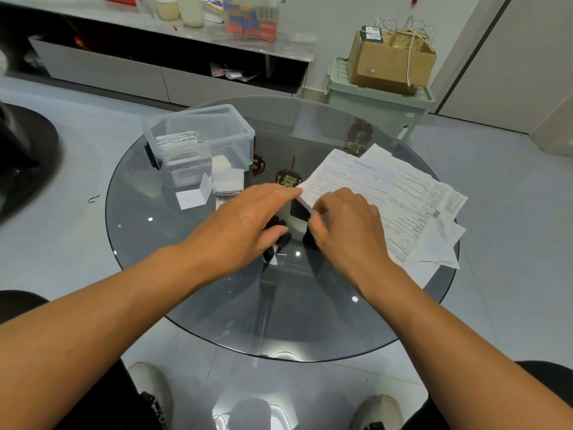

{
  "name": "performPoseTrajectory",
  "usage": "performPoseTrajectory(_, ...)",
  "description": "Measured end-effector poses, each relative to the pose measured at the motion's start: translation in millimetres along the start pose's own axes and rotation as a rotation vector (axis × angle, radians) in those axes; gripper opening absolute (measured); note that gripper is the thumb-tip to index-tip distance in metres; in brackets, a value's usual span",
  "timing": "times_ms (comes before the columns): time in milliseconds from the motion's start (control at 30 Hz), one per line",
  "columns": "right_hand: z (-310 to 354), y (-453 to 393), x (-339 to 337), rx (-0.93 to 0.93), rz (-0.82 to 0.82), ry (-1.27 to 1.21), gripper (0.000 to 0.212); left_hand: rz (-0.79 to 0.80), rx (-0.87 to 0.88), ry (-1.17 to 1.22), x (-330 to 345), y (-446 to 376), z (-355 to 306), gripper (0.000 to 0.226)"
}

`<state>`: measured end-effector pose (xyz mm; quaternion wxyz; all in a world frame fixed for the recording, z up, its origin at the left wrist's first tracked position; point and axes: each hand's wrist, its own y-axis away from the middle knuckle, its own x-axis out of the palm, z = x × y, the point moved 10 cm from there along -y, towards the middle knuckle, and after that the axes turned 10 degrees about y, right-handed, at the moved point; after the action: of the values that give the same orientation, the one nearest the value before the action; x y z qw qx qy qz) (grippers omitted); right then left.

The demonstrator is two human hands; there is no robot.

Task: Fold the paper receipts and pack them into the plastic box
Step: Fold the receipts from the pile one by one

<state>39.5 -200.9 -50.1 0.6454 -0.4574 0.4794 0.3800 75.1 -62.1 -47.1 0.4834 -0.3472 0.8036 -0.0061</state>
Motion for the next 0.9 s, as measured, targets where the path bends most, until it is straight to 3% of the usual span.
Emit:
performPoseTrajectory(200,3,10,-4,-0.022,0.151,-0.352,0.007,0.011,-0.050,0.012,1,-2,6,0.064)
performPoseTrajectory(400,11,20,-2,-0.130,0.361,-0.456,0.006,0.035,-0.005,0.009,2,-6,2,0.022)
performPoseTrajectory(467,5,23,-3,-0.180,0.439,-0.436,0.027,0.048,-0.064,0.031,0,-5,8,0.022)
performPoseTrajectory(567,-13,29,-6,-0.271,0.570,-0.284,0.080,0.065,-0.155,0.127,-6,-2,17,0.017)
performPoseTrajectory(600,-22,30,-8,-0.274,0.589,-0.254,0.086,0.076,-0.178,0.178,-8,-1,17,0.014)
performPoseTrajectory(633,-32,28,-10,-0.253,0.591,-0.256,0.082,0.087,-0.198,0.222,-10,2,17,0.012)
performPoseTrajectory(767,-58,19,-17,-0.049,0.557,-0.489,0.028,0.147,-0.266,0.389,-7,10,9,0.015)
performPoseTrajectory(900,-57,14,-11,0.051,0.438,-0.626,0.004,0.153,-0.377,0.439,-1,12,12,0.051)
